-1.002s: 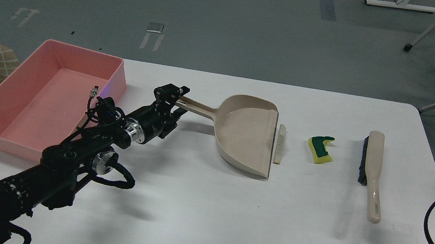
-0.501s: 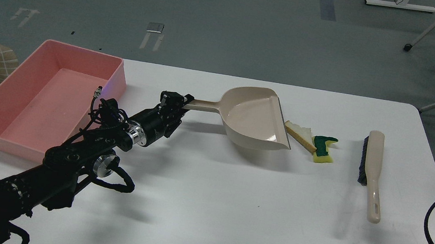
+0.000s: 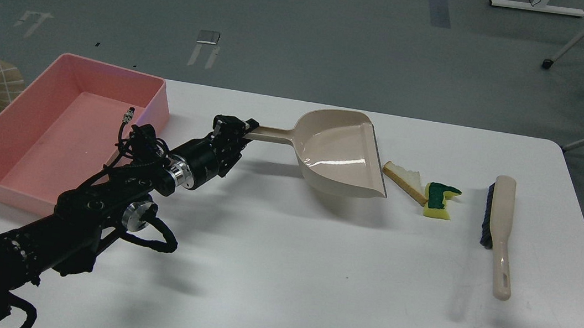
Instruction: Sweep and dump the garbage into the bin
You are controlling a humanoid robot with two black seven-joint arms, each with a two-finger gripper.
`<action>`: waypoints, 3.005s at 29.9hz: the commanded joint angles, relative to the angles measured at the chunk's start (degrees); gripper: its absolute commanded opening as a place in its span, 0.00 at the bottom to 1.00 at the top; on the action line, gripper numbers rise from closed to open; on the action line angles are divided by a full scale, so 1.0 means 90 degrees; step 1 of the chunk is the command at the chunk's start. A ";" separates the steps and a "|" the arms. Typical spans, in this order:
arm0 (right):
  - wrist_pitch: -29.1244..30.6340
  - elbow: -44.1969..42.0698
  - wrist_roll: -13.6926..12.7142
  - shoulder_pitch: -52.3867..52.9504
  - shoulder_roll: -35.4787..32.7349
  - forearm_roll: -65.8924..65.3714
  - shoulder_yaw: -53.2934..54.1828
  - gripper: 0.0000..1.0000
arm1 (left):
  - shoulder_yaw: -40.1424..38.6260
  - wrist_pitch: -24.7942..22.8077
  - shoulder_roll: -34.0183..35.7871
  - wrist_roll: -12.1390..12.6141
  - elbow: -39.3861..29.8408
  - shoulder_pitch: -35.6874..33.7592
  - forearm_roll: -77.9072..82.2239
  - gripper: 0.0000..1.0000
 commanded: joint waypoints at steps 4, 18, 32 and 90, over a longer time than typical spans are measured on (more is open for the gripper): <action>-0.0002 0.1591 0.0018 -0.1005 -0.1858 -0.2037 -0.0601 1.00 | -0.0001 -0.0021 0.0028 -0.0171 -0.0057 0.0020 0.0302 0.00; -0.0017 0.1953 -0.0770 -0.1026 -0.1395 -0.4373 -0.2654 1.00 | -0.0001 0.0008 -0.0001 -0.0503 -0.0096 0.0098 0.0762 0.00; -0.0046 0.1953 -0.1289 -0.0694 -0.0417 -0.5361 -0.3297 1.00 | 0.0009 0.0096 -0.0001 -0.0513 -0.0096 0.0167 0.0762 0.00; -0.0002 0.1543 -0.1388 0.0273 0.0150 -0.5000 -0.4060 0.00 | 0.0585 0.1024 -0.0060 -0.0548 -0.0076 0.0391 0.1084 0.00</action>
